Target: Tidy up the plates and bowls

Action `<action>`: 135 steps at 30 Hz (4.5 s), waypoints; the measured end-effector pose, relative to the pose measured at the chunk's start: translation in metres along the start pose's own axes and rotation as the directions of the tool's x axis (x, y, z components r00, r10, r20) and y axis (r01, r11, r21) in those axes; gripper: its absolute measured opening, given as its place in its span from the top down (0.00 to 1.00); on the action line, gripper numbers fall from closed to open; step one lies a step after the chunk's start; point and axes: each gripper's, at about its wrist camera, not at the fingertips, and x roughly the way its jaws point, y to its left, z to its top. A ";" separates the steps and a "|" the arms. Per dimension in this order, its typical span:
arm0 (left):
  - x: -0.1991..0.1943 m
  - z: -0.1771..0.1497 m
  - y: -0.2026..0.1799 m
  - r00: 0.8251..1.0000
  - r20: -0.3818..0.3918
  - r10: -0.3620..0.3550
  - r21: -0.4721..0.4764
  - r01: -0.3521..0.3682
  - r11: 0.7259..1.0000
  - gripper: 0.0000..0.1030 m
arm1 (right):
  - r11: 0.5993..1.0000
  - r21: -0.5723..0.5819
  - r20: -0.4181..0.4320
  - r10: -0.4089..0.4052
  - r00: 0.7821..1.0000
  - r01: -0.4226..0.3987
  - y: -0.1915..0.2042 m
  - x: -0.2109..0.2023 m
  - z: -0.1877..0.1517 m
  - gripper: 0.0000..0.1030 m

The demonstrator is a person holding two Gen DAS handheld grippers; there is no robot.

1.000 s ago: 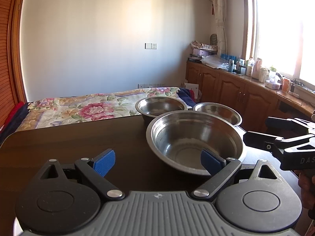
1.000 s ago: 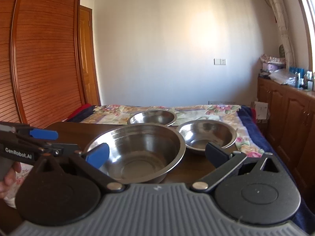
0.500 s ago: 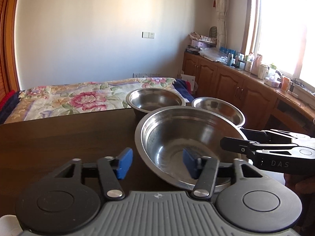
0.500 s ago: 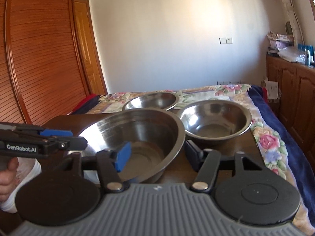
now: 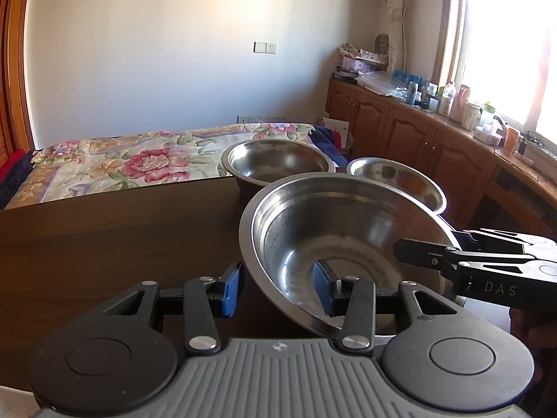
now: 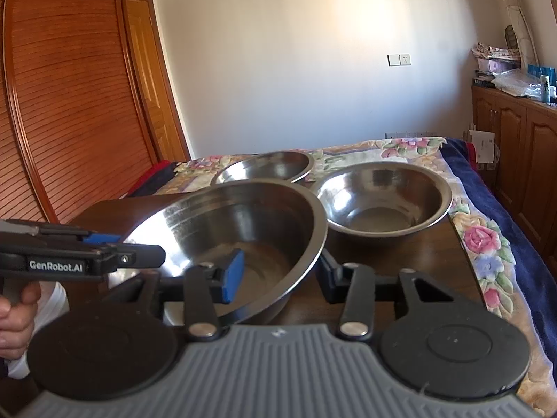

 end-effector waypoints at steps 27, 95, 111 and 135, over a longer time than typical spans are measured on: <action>-0.079 -0.022 -0.010 0.996 0.059 -0.072 0.008 0.072 0.997 0.69 | 1.000 0.017 0.060 -0.020 0.998 0.019 0.027 -0.064 -0.008 0.70; -0.107 -0.087 -0.009 0.998 0.044 -0.044 -0.001 0.044 0.999 0.62 | 0.997 0.079 0.025 -0.015 1.000 0.013 0.047 -0.085 -0.064 0.67; -0.111 -0.080 -0.006 0.997 0.079 -0.011 0.004 0.010 1.000 0.31 | 0.997 0.055 0.082 -0.059 0.995 0.054 0.039 -0.105 -0.046 0.44; -0.117 -0.044 0.004 0.989 0.149 0.007 0.028 -0.012 1.000 0.15 | 0.992 -0.076 0.144 -0.087 0.986 0.098 0.023 -0.115 0.005 0.14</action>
